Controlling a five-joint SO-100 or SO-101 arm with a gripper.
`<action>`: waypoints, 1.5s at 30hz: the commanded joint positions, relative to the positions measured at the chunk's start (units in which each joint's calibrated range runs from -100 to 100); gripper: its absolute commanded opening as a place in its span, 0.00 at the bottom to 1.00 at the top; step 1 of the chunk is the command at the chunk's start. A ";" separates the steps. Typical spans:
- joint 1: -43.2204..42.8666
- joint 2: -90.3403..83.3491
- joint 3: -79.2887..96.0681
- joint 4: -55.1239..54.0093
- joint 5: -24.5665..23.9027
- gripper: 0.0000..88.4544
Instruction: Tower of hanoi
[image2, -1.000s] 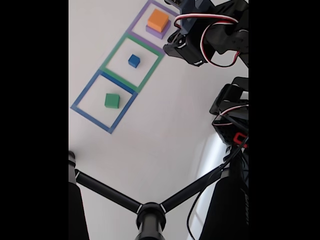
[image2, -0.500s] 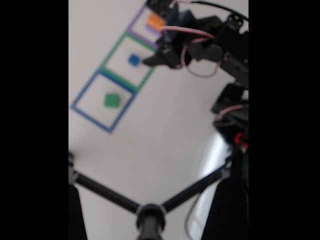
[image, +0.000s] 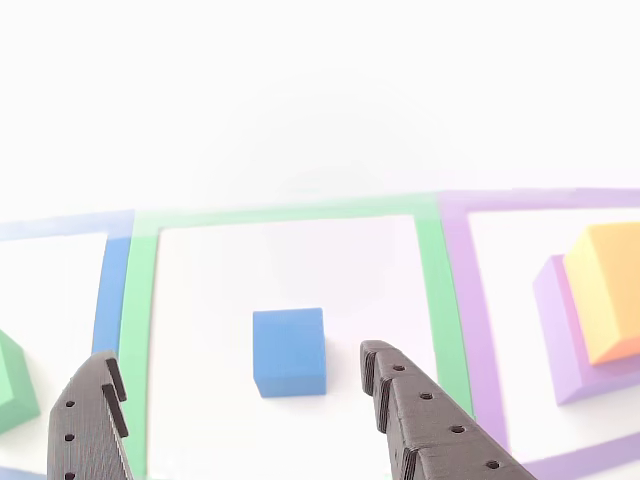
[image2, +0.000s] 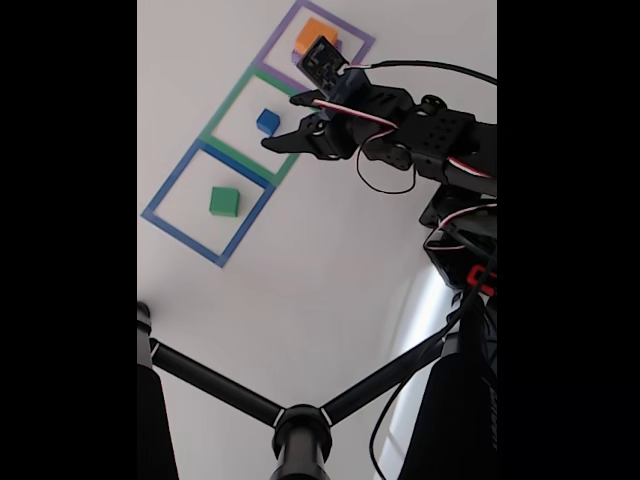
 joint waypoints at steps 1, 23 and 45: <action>0.55 7.11 0.46 -12.88 0.59 0.31; 0.17 34.16 -0.82 -42.52 0.59 0.32; 1.23 49.10 -7.18 -51.67 0.59 0.30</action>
